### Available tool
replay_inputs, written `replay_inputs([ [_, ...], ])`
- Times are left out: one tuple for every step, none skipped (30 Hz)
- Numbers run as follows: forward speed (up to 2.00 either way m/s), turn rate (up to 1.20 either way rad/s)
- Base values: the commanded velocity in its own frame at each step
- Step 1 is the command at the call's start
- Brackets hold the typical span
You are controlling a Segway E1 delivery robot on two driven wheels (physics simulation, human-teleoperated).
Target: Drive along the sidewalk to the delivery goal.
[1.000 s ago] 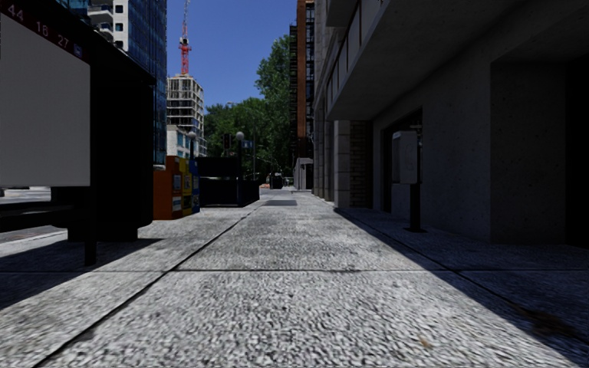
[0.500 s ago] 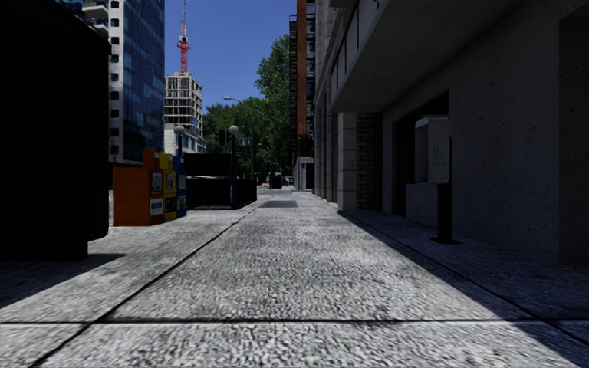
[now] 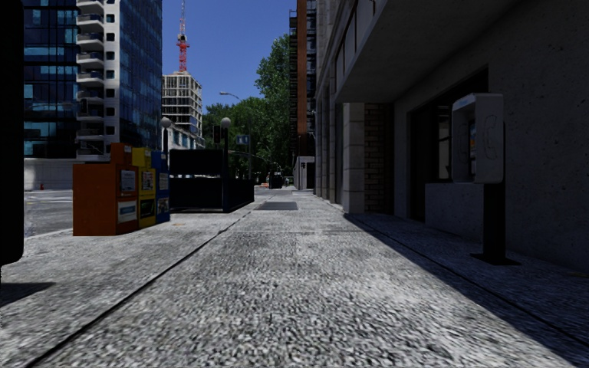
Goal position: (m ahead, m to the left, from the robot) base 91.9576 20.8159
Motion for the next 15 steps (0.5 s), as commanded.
replay_inputs([
  [2.0, 0.0],
  [2.0, 0.0],
  [2.0, 0.0],
  [2.0, 0.0],
  [2.0, 0.0],
  [2.0, 0.0],
  [2.0, 0.0],
  [2.0, 0.0],
  [2.0, 0.0],
  [2.0, 0.0],
  [2.0, 0.0],
  [2.0, 0.0],
  [2.0, 0.0],
  [2.0, 0.0],
  [2.0, 0.0],
])
